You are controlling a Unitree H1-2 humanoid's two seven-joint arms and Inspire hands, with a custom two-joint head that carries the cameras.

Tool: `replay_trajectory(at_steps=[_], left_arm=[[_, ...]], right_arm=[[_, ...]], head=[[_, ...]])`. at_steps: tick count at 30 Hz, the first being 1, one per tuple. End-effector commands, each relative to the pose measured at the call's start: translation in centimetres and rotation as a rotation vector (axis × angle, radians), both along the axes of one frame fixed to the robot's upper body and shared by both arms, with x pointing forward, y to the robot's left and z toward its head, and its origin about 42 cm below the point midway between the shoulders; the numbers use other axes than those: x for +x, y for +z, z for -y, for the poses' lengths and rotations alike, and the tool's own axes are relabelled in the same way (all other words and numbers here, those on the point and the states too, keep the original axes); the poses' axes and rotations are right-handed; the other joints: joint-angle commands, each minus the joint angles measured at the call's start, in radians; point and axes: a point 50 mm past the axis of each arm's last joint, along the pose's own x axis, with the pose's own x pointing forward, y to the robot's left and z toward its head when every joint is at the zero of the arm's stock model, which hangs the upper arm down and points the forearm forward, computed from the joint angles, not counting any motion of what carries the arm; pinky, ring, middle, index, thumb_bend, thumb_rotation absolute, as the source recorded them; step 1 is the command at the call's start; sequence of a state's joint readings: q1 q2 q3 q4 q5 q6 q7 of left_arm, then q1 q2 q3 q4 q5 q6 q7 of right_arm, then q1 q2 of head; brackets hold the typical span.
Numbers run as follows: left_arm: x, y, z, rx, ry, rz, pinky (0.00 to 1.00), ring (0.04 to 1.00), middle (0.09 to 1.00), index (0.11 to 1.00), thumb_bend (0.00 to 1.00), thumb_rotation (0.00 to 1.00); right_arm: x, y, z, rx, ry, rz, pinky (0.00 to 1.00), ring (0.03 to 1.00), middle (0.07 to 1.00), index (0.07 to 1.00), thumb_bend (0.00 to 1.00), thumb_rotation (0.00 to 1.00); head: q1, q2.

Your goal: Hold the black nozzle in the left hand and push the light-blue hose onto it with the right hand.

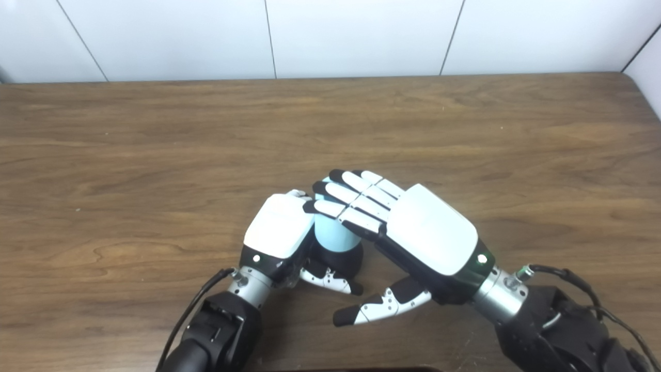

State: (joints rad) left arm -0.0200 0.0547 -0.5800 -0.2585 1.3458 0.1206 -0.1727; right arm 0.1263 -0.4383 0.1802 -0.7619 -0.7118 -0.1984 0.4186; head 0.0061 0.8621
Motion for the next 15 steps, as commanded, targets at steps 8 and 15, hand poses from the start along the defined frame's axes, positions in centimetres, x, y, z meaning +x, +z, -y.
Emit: replay_trajectory(at_steps=[8, 15], left_arm=[[-0.05, 0.07, -0.58, 0.019, 0.022, 0.004, 0.75, 0.585, 0.494, 0.482, 0.52, 0.0], [-0.05, 0.06, -0.59, 0.02, 0.022, 0.007, 0.74, 0.582, 0.488, 0.486, 0.52, 0.0]], right_arm=[[-0.33, -3.76, 1.49, -0.192, -0.047, -0.21, 0.91, 0.919, 0.882, 0.867, 0.55, 0.9], [-0.36, -4.04, 1.43, -0.198, -0.039, -0.224, 0.92, 0.925, 0.887, 0.87, 0.55, 0.91]], head=[[-0.001, 0.001], [-0.001, 0.003]])
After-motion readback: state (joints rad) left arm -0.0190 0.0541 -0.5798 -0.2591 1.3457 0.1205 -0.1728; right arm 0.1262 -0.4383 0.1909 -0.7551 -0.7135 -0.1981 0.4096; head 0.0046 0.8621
